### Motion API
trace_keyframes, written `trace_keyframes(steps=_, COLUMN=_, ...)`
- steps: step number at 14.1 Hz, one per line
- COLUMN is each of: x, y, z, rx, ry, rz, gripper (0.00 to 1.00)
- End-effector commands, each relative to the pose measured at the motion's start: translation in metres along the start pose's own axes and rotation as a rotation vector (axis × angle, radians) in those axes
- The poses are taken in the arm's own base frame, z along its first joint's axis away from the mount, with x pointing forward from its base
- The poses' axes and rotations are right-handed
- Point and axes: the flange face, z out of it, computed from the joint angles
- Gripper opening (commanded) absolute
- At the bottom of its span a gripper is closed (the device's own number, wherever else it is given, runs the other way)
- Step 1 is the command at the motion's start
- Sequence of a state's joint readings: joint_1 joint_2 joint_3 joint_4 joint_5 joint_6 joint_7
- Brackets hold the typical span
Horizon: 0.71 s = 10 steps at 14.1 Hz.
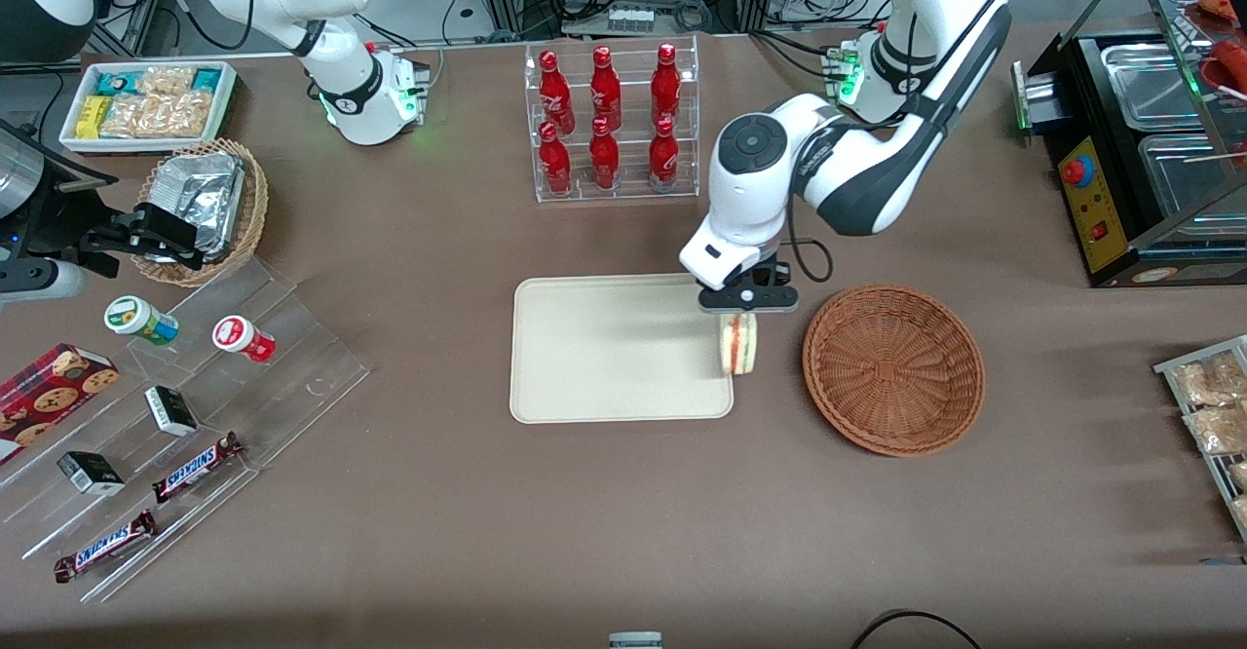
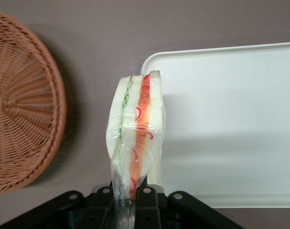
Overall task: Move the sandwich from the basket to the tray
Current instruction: 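Lift the sandwich and carry it with the left gripper over the tray, then lower the sandwich onto the tray and open the left gripper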
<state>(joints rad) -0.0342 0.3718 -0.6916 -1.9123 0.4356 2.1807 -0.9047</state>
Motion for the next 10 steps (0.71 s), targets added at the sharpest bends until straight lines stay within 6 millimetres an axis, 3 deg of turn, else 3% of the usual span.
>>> trace_keyframes(steps=1, x=0.008, y=0.028, z=0.007, rx=0.025, ry=0.001, rz=-0.022, gripper=0.0)
trace_keyframes(steps=4, x=0.009, y=0.064, z=0.025, rx=0.038, ry=-0.01, rz=-0.046, gripper=0.0)
trace_keyframes(steps=10, x=0.015, y=0.082, z=0.048, rx=0.026, ry=-0.044, rz=-0.068, gripper=0.0)
